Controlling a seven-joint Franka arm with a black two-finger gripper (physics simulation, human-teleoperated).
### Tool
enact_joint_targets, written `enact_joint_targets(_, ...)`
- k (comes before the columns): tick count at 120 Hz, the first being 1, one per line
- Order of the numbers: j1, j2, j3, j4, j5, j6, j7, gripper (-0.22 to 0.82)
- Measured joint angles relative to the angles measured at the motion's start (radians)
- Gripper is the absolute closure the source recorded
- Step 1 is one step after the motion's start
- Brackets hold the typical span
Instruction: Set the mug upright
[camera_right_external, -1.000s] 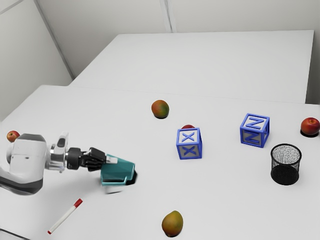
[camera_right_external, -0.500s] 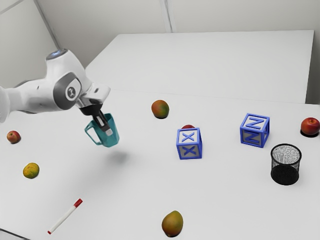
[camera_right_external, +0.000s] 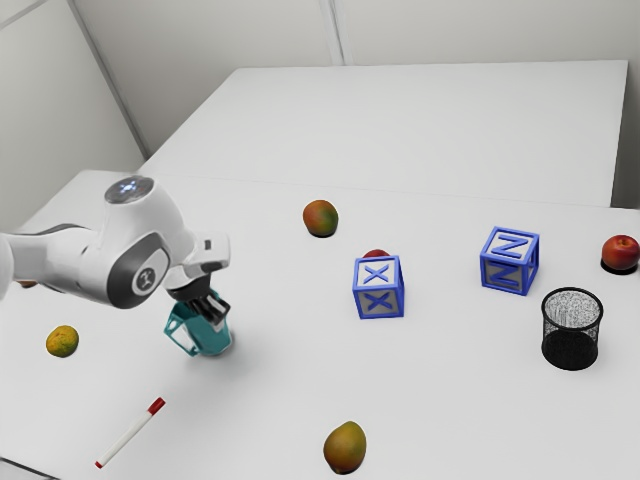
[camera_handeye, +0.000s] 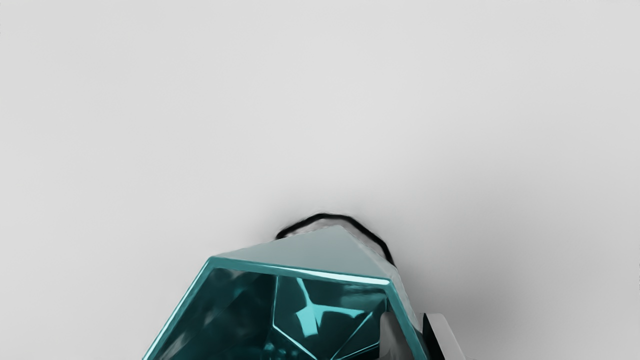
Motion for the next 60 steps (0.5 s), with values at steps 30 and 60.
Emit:
enact_joint_targets(30, 0.000, -0.002, -0.006, -0.033, -0.017, 0.058, -0.186, 0.66)
enact_joint_targets(60, 0.000, -0.003, -0.006, -0.028, -0.053, 0.072, -0.297, 0.21)
